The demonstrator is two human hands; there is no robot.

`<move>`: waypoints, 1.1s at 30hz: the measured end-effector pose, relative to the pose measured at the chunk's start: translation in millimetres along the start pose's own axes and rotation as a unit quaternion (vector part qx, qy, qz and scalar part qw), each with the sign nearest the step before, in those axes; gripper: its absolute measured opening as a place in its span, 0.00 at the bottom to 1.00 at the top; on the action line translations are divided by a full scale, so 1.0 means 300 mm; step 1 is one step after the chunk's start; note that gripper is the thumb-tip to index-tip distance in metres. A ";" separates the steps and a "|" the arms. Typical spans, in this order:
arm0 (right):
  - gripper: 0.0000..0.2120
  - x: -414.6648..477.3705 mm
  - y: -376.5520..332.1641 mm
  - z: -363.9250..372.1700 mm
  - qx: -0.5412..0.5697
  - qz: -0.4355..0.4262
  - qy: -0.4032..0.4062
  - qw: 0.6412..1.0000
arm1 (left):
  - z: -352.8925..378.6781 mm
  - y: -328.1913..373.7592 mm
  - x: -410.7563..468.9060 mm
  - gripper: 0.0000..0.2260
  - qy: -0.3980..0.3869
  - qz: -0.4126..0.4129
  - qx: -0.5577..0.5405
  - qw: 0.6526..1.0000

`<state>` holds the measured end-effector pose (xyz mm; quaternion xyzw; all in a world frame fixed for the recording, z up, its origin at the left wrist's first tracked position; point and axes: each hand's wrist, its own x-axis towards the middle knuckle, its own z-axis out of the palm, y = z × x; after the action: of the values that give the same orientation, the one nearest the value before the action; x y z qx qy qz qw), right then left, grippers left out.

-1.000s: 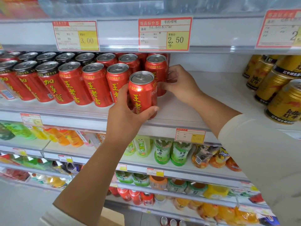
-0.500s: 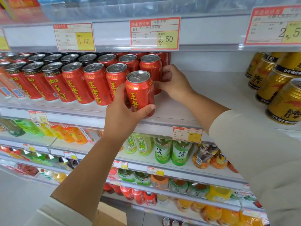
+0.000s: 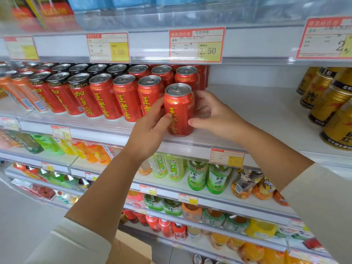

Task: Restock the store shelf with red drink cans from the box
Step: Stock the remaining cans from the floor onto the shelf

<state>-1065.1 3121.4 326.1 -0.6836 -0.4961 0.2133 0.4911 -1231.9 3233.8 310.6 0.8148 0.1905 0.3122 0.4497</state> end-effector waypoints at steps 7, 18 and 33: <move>0.37 0.003 -0.017 0.058 -0.037 -0.012 0.075 0.996 | -0.037 -0.029 -0.004 0.11 0.125 0.027 0.102 0.987; 0.35 0.060 -0.001 0.108 -0.081 0.002 0.170 0.982 | -0.071 -0.116 0.064 0.13 0.180 0.018 0.161 0.970; 0.33 0.058 -0.017 0.128 -0.109 0.045 0.190 0.975 | -0.087 -0.147 0.064 0.12 0.153 0.044 0.131 0.979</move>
<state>-1090.2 3154.7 317.5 -0.7826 -0.3826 0.0467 0.4889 -1236.8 3284.3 289.9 0.8167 0.2602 0.4253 0.2906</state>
